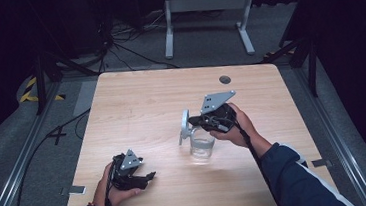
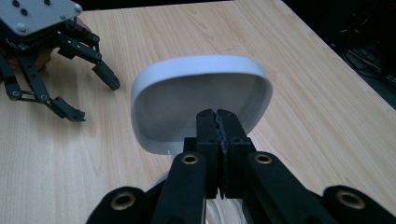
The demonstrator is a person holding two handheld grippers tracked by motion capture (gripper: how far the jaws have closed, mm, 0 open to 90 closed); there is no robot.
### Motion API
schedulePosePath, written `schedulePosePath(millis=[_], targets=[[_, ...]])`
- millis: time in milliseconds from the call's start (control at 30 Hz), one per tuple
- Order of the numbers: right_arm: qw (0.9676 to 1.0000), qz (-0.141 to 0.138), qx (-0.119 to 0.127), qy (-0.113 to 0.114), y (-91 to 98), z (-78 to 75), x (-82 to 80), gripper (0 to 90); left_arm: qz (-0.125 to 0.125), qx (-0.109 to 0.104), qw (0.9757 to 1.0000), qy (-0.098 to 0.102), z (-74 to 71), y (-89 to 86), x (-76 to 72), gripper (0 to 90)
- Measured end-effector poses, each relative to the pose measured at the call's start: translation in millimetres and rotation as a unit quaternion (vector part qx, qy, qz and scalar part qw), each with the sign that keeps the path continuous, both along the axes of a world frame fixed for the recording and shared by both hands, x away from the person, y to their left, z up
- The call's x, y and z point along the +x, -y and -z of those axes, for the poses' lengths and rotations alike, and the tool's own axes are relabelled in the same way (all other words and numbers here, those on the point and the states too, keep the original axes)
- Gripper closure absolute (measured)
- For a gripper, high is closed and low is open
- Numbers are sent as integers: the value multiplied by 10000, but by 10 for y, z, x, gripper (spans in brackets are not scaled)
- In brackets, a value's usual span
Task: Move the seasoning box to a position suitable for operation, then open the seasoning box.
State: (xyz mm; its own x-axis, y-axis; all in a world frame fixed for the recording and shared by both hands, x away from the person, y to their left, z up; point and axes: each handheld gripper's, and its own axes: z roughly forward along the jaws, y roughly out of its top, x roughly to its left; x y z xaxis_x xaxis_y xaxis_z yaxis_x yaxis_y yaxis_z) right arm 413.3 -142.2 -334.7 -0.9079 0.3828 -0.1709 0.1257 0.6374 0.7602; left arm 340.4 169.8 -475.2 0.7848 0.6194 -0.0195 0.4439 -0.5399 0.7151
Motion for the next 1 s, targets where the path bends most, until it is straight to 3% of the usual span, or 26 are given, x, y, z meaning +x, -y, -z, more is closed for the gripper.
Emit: schedulePosePath(millis=[267, 567, 1000], targets=[[10000, 8, -62, 45, 63, -35, -37, 873, -17, -188, 9998, -57, 28, -56, 55, 305], [9995, 143, -233, 154, 205, -13, -83, 834, 71, -30, 9999, 73, 29, -62, 41, 300], [9985, 394, -348, 154, 513, -35, -122, 772, 55, -57, 10000, 52, 35, -52, 46, 286]])
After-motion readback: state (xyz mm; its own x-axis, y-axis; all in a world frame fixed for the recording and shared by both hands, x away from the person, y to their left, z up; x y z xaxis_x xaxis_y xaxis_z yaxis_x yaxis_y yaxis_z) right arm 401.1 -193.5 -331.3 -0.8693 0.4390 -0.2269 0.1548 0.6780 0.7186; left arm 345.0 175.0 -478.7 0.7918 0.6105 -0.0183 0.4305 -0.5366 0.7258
